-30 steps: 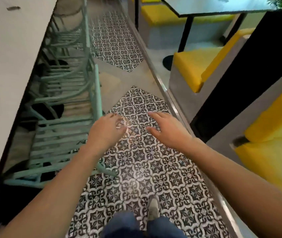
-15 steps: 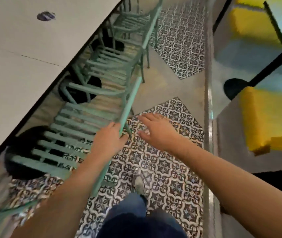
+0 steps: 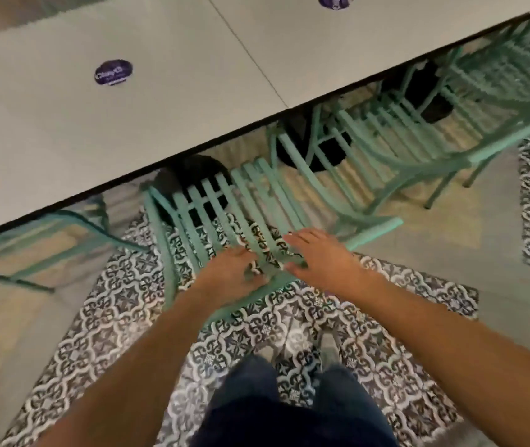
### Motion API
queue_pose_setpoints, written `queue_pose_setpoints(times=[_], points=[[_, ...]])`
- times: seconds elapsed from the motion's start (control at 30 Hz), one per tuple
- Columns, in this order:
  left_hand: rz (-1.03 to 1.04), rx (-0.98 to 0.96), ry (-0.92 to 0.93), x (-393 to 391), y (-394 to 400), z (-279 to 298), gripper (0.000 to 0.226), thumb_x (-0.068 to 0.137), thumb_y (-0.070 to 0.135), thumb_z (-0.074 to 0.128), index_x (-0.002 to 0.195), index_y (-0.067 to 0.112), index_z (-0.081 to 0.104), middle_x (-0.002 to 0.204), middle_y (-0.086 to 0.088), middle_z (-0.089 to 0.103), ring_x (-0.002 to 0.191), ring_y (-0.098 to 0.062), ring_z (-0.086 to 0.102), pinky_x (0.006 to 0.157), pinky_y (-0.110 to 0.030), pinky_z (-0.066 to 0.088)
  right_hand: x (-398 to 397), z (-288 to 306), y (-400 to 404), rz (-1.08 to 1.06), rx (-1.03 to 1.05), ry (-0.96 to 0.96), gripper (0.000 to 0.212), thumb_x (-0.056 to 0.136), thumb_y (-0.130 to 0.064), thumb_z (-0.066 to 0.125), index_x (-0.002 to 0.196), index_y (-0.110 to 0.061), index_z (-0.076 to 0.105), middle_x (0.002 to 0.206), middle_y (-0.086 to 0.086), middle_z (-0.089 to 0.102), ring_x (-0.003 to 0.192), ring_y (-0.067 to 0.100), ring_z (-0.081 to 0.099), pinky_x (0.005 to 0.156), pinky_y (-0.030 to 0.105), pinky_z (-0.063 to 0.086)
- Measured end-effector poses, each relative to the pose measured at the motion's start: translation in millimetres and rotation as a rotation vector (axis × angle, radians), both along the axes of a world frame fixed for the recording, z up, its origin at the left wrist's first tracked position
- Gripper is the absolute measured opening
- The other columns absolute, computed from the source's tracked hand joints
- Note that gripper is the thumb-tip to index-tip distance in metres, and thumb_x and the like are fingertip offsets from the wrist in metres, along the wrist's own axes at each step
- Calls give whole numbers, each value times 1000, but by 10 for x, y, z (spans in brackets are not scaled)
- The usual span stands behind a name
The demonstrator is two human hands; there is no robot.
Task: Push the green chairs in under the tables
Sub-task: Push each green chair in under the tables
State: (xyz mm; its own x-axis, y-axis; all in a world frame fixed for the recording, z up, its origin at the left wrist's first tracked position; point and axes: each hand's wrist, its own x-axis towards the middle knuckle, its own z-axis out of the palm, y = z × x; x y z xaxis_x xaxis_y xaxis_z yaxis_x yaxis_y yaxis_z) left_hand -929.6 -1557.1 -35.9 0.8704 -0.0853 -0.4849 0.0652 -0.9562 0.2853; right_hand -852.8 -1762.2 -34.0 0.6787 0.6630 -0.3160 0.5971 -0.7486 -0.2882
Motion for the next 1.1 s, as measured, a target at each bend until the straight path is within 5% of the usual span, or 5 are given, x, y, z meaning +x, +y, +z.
queue_pose_setpoints(times=[0.23,0.47,0.63,1.1], points=[[411,-75,115,-502,-188,-68,84,73,88,29,134,33,49,132,2,56,111,-19,58,99,-47,48,331,-185,-376,291,-119,37,76,88,-76,17,144,-29,38,146,-5,44,135,18,36,112,42,31],[331,75,175,-553,-184,-55,57,84,73,38,114,29,58,97,5,66,86,-13,63,87,-39,54,370,-133,-397,358,-162,-29,74,83,-76,14,130,-32,50,116,-11,62,107,10,57,91,31,48],[311,113,162,-654,-66,-63,63,80,77,35,115,30,57,97,6,64,88,-13,61,87,-37,54,277,-147,-263,376,-186,-31,81,79,-76,10,138,-32,43,127,-9,59,116,14,55,94,35,45],[290,87,112,-1076,598,25,65,77,78,31,114,30,55,94,9,63,83,-9,60,87,-32,53,-164,-68,394,422,-103,-24,51,91,-65,28,113,-25,53,101,-9,60,95,9,56,75,24,40]])
